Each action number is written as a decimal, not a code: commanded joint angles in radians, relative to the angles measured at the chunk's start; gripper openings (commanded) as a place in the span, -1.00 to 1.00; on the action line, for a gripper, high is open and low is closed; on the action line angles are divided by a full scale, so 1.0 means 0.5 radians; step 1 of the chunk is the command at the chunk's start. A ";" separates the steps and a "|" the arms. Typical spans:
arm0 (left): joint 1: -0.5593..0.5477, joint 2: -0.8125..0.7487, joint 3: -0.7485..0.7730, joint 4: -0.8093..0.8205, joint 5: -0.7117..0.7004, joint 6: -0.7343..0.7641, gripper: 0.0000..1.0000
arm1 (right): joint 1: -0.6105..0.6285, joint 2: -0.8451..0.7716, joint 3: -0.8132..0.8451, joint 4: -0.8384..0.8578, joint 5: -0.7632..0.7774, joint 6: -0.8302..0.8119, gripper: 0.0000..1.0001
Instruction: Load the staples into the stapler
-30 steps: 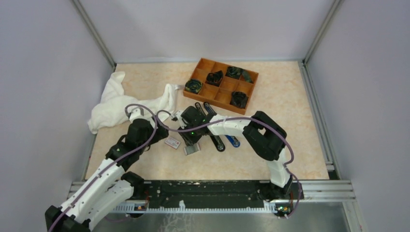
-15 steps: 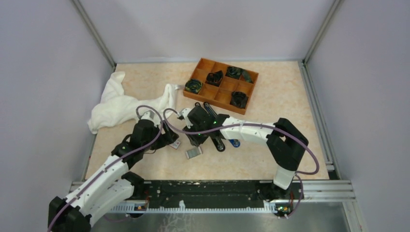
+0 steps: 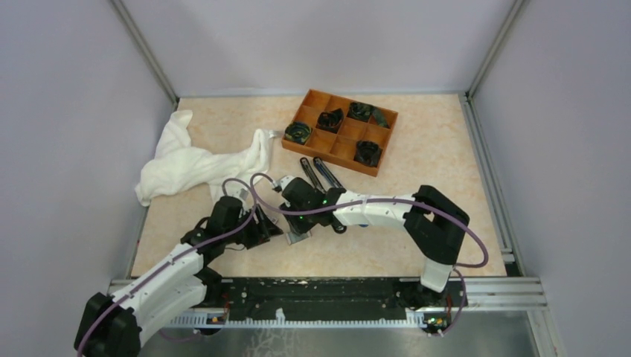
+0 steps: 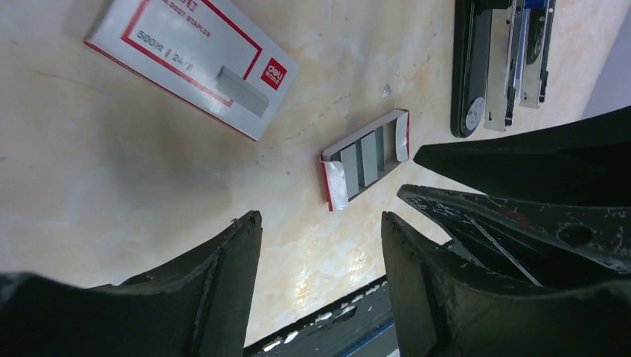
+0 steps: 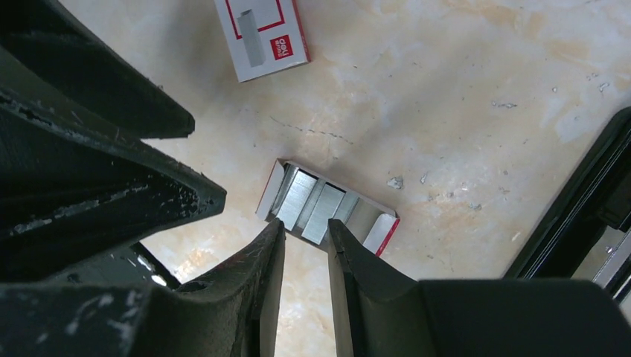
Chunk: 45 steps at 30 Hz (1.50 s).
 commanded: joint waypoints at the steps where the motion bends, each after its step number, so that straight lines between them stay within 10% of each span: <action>1: 0.008 0.067 -0.073 0.238 0.197 -0.095 0.29 | 0.037 0.049 0.032 0.060 0.147 0.135 -0.44; 15: 0.005 0.261 -0.188 0.544 0.346 -0.168 -0.09 | 0.090 0.177 0.092 0.013 0.296 0.241 -0.48; 45: -0.044 0.528 -0.289 0.977 0.436 -0.300 -0.24 | 0.136 0.304 0.245 -0.190 0.527 0.196 -0.58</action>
